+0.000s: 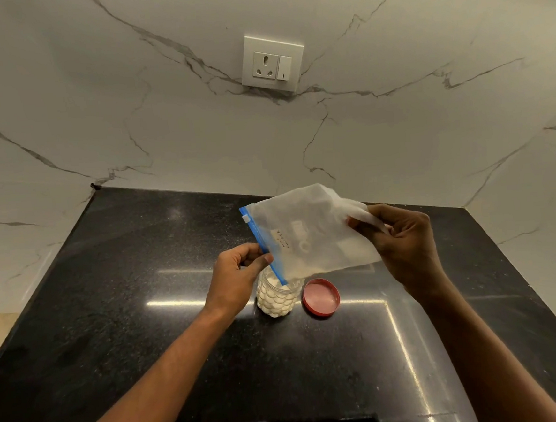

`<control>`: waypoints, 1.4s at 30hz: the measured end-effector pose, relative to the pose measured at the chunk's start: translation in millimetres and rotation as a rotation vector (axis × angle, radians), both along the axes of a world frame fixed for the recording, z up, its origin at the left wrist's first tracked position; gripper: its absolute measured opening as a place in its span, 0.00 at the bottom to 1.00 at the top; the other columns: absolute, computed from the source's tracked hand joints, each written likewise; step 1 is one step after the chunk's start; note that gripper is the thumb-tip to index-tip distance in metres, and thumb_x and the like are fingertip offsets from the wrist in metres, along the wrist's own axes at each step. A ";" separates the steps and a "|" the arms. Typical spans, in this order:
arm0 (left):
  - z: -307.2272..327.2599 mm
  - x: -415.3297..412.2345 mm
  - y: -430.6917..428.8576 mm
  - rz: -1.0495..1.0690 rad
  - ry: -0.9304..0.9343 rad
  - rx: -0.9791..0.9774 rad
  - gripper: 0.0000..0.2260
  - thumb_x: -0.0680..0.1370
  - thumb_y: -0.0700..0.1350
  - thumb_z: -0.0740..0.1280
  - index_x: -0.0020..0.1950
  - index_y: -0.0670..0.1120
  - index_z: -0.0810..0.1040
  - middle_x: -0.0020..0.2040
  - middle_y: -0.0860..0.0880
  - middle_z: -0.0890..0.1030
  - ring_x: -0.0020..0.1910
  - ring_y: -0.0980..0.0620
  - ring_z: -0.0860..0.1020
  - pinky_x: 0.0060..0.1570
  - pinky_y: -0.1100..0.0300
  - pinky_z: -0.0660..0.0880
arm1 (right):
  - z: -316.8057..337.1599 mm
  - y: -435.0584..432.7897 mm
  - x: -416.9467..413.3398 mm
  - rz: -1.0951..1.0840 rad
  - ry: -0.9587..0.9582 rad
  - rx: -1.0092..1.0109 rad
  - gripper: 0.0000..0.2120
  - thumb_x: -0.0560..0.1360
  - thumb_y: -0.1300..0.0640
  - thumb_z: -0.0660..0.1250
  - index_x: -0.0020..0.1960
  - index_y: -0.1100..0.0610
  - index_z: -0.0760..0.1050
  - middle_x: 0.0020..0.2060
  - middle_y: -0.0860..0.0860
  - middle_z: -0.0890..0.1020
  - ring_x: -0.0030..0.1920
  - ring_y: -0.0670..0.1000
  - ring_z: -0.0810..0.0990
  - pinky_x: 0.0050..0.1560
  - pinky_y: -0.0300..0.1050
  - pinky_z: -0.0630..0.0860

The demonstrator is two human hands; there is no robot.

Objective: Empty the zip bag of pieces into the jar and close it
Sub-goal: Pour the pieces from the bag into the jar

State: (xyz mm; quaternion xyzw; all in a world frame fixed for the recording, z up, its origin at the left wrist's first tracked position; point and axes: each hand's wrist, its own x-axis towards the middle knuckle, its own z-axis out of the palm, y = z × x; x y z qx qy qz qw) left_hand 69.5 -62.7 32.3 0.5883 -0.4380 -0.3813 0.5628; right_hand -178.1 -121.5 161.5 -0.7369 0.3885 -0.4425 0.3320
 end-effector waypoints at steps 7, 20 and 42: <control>-5.7 0.6 1.7 0.004 0.042 0.024 0.06 0.80 0.41 0.74 0.56 0.48 0.87 0.48 0.55 0.89 0.50 0.59 0.86 0.48 0.69 0.82 | 3.1 4.9 8.6 -0.028 0.041 0.010 0.07 0.75 0.52 0.74 0.50 0.54 0.85 0.45 0.49 0.87 0.45 0.51 0.87 0.42 0.45 0.85; -11.4 3.1 5.2 0.017 0.111 0.073 0.06 0.81 0.40 0.73 0.57 0.47 0.86 0.53 0.52 0.89 0.54 0.55 0.87 0.56 0.59 0.83 | -6.7 6.3 -13.2 0.017 0.426 0.291 0.16 0.74 0.63 0.77 0.55 0.45 0.78 0.50 0.47 0.83 0.50 0.50 0.83 0.55 0.58 0.84; -18.0 -3.4 16.3 0.062 0.169 0.048 0.05 0.80 0.41 0.74 0.53 0.51 0.86 0.48 0.53 0.89 0.49 0.56 0.87 0.46 0.67 0.82 | -18.8 23.7 9.2 -0.051 0.299 -0.129 0.10 0.75 0.58 0.76 0.54 0.61 0.85 0.44 0.53 0.87 0.41 0.47 0.85 0.40 0.37 0.79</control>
